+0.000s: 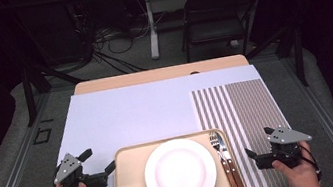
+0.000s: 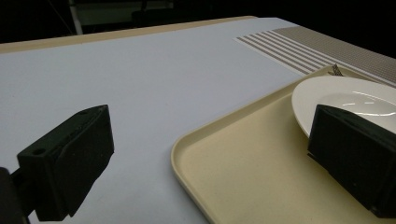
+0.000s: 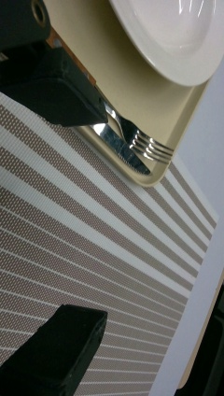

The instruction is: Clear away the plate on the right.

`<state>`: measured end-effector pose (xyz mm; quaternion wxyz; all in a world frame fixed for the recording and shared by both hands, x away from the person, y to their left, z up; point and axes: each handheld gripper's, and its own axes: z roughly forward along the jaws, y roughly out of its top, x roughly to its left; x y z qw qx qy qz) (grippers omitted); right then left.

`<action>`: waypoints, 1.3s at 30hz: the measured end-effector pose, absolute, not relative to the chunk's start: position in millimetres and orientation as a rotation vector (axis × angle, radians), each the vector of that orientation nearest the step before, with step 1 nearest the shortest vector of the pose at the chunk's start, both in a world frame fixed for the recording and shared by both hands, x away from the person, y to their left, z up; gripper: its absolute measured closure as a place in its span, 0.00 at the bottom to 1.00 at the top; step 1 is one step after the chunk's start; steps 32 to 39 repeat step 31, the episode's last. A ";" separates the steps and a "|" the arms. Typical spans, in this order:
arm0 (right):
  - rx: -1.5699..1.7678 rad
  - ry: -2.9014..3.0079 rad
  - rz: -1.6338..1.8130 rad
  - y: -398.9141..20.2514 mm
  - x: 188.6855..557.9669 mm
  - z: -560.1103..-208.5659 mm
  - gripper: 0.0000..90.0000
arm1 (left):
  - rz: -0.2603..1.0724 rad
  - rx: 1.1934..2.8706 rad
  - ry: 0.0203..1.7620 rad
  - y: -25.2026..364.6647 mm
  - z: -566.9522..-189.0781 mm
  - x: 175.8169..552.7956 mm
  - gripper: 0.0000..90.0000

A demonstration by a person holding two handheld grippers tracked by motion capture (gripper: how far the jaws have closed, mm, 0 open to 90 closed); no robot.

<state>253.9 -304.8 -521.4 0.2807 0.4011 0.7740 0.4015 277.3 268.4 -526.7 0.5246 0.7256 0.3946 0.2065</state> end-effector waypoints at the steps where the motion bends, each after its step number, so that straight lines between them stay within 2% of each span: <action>1: 1.092 2.067 1.068 -305.8 254.0 -521.8 0.06 | 0.495 1.735 0.944 268.5 -526.7 277.4 0.01; 12: 1.191 1.971 1.046 -320.2 256.3 -527.0 0.06 | 0.496 1.734 0.950 270.1 -527.0 277.8 0.01; 39: 1.218 1.956 1.034 -319.6 258.3 -532.2 0.03 | 0.496 1.728 0.973 272.2 -527.0 278.7 0.01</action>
